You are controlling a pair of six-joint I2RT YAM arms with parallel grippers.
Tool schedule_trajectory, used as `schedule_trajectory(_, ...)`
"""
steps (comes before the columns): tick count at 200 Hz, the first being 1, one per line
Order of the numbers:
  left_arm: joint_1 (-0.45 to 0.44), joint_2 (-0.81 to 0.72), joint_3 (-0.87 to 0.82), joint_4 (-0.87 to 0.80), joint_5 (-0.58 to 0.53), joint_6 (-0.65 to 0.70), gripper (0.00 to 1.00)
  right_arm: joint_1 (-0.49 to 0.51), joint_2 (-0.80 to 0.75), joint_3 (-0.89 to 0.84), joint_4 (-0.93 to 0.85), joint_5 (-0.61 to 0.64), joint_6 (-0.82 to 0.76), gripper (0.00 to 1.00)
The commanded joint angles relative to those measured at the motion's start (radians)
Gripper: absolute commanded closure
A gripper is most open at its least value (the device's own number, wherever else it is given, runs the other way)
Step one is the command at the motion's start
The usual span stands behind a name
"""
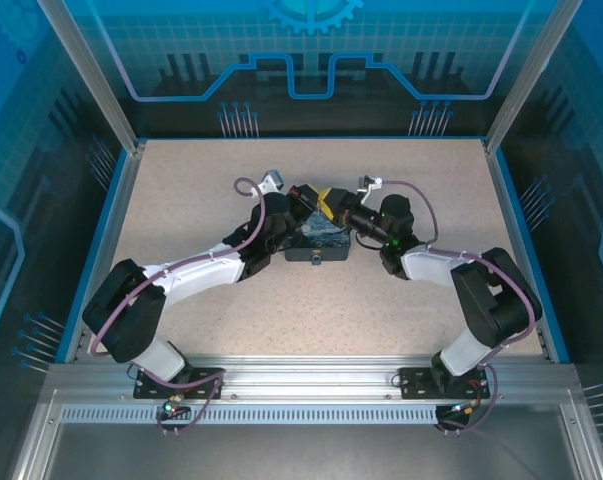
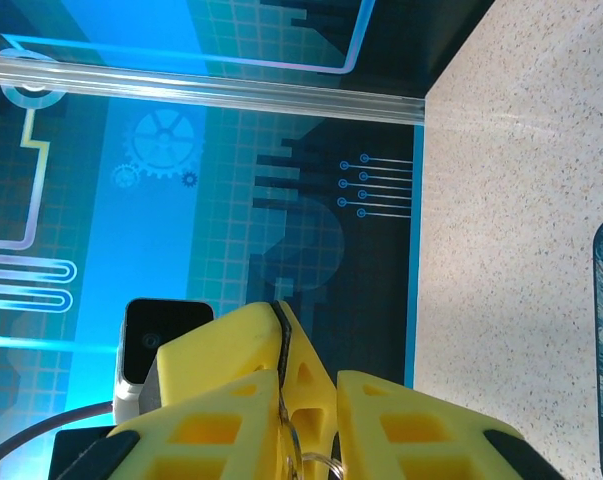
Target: Unlock the padlock with the key
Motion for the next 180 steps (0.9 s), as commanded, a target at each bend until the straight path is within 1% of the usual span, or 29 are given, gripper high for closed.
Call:
schedule_trajectory(1,-0.008,0.010,0.036,0.029,-0.025,0.021,1.00,0.012,-0.041,-0.022,0.027,-0.022,-0.004,0.78)
schedule_trajectory(63,-0.009,0.016,0.043,0.029,-0.021,0.021,1.00,0.013,-0.056,-0.036,0.026,-0.027,-0.008,0.83)
schedule_trajectory(96,-0.009,0.021,0.043,0.029,-0.020,0.019,1.00,0.012,-0.039,-0.018,0.027,-0.032,-0.007,0.84)
schedule_trajectory(123,-0.008,0.022,0.041,0.030,-0.019,0.014,1.00,0.013,-0.024,-0.001,0.030,-0.030,-0.006,0.87)
schedule_trajectory(145,-0.009,0.021,0.037,0.031,-0.015,0.011,1.00,0.012,-0.013,0.013,0.030,-0.029,-0.006,0.92)
schedule_trajectory(163,-0.009,0.020,0.032,0.032,-0.014,0.006,1.00,0.011,-0.008,0.021,0.031,-0.030,-0.004,1.00)
schedule_trajectory(180,-0.009,0.017,0.031,0.028,-0.012,0.005,1.00,0.005,-0.006,0.020,0.027,-0.033,-0.006,1.00)
